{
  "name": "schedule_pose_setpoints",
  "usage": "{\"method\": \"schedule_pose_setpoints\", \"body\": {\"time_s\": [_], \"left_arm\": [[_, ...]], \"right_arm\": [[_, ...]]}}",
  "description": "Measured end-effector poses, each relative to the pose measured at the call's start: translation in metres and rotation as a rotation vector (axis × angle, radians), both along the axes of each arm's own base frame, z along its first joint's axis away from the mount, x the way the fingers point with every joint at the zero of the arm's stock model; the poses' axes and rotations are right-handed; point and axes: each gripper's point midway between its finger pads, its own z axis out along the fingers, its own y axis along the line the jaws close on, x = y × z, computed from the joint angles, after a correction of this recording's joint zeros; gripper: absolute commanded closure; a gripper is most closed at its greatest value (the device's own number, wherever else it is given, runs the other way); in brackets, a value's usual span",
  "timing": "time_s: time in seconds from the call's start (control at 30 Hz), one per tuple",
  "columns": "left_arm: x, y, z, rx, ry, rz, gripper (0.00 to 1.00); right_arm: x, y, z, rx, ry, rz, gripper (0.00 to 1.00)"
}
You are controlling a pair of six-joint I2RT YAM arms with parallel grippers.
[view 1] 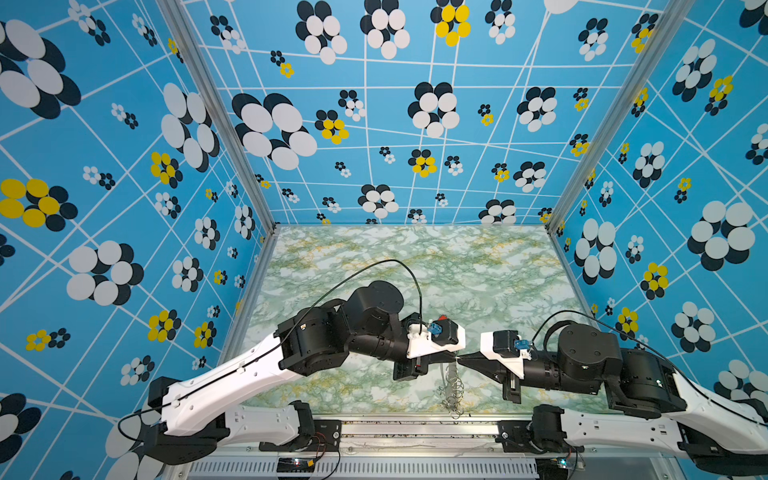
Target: Put the keys on the keyring
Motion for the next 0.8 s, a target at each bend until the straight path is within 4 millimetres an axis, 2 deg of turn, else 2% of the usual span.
{"method": "schedule_pose_setpoints", "body": {"time_s": [0.17, 0.33, 0.6, 0.8], "left_arm": [[-0.001, 0.008, 0.007, -0.078, 0.018, 0.036, 0.77], [0.000, 0.005, 0.013, -0.138, 0.053, 0.054, 0.77], [0.006, -0.008, 0.012, -0.211, 0.099, 0.074, 0.76], [0.006, -0.011, 0.026, -0.274, 0.100, 0.067, 0.80]], "right_arm": [[0.001, -0.011, 0.010, 0.066, -0.012, -0.024, 1.00], [0.002, -0.016, 0.018, 0.121, -0.017, -0.038, 1.00], [0.003, -0.014, 0.022, 0.172, -0.026, -0.042, 1.00], [0.003, -0.013, 0.028, 0.200, -0.029, -0.042, 1.00]]}}
